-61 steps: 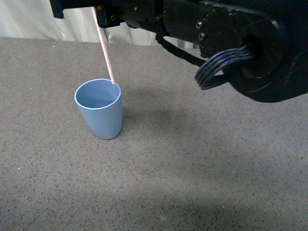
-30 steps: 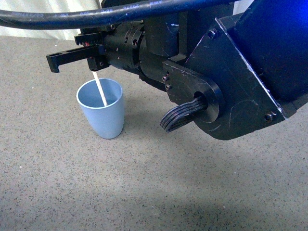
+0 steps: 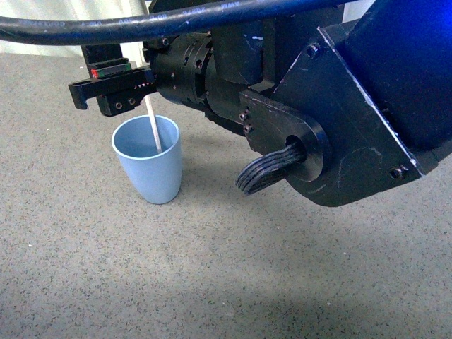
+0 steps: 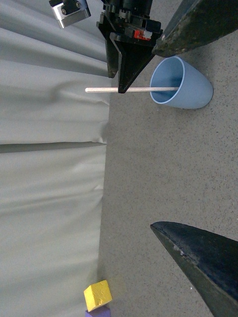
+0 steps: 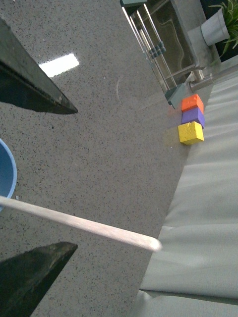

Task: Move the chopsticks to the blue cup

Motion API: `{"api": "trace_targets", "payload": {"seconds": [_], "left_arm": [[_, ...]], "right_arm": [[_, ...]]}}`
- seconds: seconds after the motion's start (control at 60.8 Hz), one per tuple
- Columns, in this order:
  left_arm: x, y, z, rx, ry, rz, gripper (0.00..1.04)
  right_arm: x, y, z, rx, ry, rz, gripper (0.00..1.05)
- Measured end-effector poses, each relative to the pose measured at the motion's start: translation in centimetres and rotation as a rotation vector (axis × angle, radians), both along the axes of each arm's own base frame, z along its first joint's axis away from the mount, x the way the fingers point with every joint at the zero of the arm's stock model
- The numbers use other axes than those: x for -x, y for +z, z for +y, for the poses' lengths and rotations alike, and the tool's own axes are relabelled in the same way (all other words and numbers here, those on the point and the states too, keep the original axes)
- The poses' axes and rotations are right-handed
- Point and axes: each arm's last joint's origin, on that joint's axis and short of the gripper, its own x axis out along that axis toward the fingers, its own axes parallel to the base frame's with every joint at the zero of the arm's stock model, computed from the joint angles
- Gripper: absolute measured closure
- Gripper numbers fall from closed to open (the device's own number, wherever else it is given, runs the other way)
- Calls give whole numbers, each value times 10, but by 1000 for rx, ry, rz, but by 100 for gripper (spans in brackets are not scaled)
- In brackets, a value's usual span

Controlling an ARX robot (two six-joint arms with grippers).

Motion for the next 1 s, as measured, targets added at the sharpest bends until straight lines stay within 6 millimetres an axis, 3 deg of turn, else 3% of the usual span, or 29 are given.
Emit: {"api": "trace_targets", "payload": {"seconds": [0.132, 0.28, 0.378, 0.494, 0.74, 0.839, 1.004], "left_arm": [[0, 0, 0, 0, 0, 0, 7], [0, 0, 0, 0, 0, 0, 7], [0, 0, 0, 0, 0, 0, 7], [0, 0, 0, 0, 0, 0, 7], [0, 0, 0, 0, 0, 0, 7], [0, 0, 0, 0, 0, 0, 7], [0, 0, 0, 0, 0, 0, 7]], "right_arm": [[1, 4, -2, -6, 5, -6, 8], [3, 10, -4, -9, -9, -20, 9], [3, 15, -13, 12, -132, -21, 9], [-1, 16, -41, 73, -378, -12, 9], [3, 17, -126, 175, -757, 18, 9], [18, 21, -157, 118, -905, -128, 24], [64, 34, -195, 80, -912, -214, 57]]}}
